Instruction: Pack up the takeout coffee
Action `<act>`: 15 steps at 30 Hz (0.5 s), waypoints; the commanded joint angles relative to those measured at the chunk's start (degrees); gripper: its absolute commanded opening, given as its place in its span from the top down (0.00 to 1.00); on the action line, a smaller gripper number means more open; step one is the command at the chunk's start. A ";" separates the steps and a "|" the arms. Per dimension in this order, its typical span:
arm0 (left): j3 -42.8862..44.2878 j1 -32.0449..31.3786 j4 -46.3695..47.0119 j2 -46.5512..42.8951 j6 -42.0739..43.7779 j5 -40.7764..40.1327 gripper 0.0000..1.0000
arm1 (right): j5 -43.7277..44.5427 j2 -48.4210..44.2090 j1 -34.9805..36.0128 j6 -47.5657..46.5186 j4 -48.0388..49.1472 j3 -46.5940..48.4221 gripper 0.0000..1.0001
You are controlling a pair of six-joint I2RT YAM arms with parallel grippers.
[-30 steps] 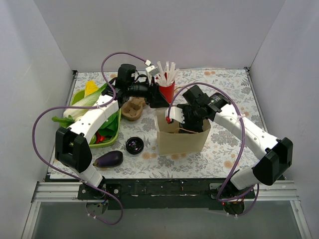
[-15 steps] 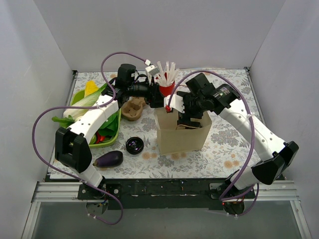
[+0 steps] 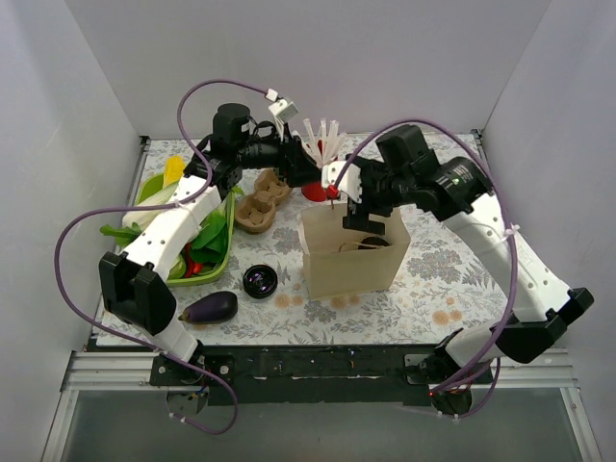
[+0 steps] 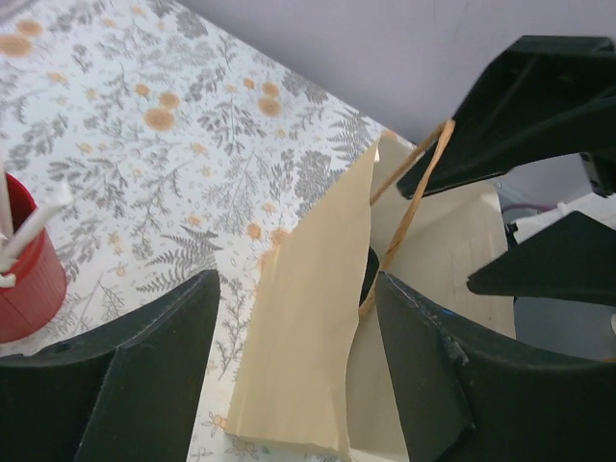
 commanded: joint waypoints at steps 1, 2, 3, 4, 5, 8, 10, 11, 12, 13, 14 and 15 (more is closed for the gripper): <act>5.29 1.40 3.45 -1.77 -3.36 -1.43 0.34 | -4.27 -3.03 0.21 4.60 7.58 9.16 0.05; 6.51 1.48 3.54 -1.50 -3.81 -3.17 0.34 | -4.01 -2.77 0.21 5.12 9.50 9.88 0.05; 6.96 1.66 3.63 -0.89 -3.90 -4.15 0.34 | -3.48 -2.94 0.21 5.56 10.56 10.23 0.06; 7.23 1.83 3.80 -0.71 -3.64 -5.11 0.34 | -2.87 -3.37 0.12 6.00 12.05 9.80 0.06; 7.58 2.01 3.81 -0.45 -3.20 -8.52 0.34 | -2.08 -4.60 0.21 6.79 16.94 9.01 0.08; 8.02 2.28 4.33 0.60 -0.74 -13.45 0.35 | 3.18 -8.82 -0.23 12.40 31.93 2.19 0.24; 9.68 2.63 3.11 2.88 0.06 -20.40 0.36 | 10.91 -12.32 -0.50 18.28 42.60 -2.92 0.26; 10.65 2.89 2.67 3.85 0.06 -22.59 0.37 | 13.72 -12.60 -0.50 19.18 46.22 -6.08 0.23; 11.79 3.67 2.40 4.99 -0.20 -25.22 0.37 | 17.75 -12.35 -0.58 19.80 50.43 -6.20 0.20; 12.50 4.38 2.40 6.92 -0.82 -25.42 0.38 | 19.45 -10.78 -0.67 20.33 50.91 -5.42 0.17; 13.20 4.91 2.23 8.24 -1.00 -25.86 0.39 | 20.77 -9.80 -0.85 20.68 50.83 -3.41 0.16; 13.99 5.87 1.96 9.39 -1.17 -26.47 0.40 | 22.09 -9.10 -1.11 21.03 49.87 -2.26 0.16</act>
